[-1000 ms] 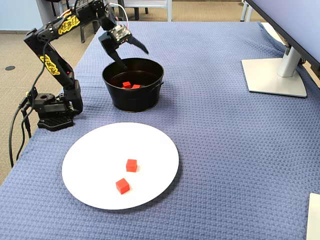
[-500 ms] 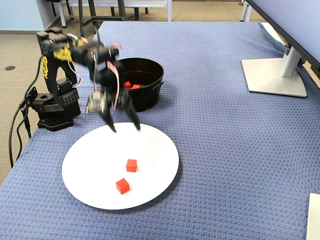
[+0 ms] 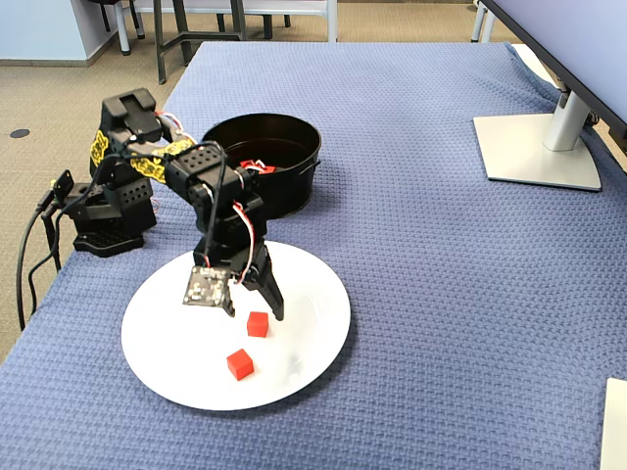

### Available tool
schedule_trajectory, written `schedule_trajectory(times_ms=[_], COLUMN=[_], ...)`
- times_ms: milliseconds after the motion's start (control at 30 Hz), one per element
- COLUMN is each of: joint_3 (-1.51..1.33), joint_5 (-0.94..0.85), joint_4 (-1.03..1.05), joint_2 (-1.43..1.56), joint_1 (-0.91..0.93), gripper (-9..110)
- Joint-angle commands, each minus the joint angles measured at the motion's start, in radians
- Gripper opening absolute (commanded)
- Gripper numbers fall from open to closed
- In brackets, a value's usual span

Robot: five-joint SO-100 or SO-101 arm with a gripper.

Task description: Pick up the red cubes from the white plate and place them in the black recipient

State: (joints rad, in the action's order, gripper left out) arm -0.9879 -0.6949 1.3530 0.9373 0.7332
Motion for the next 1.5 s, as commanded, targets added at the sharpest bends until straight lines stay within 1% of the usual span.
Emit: schedule_trajectory(times_ms=[0,167,467,667,1067,1200,1300,1467], joint_3=[0.084,0.117,0.156,0.135,0.040,0.014,0.012,0.002], joint_5=[0.038,0.052,0.035,0.031,0.058,0.064,0.071,0.084], joint_4=[0.003,0.008,0.014,-0.017,-0.060,-0.075,-0.078,-0.081], joint_2=[-0.006,-0.044,-0.095,-0.101,-0.031,-0.008,-0.002,0.029], joint_1=[0.009,0.002,0.000,-0.023,-0.052,-0.054,-0.054,-0.044], gripper=[21,18,15,14,10,6,0,0])
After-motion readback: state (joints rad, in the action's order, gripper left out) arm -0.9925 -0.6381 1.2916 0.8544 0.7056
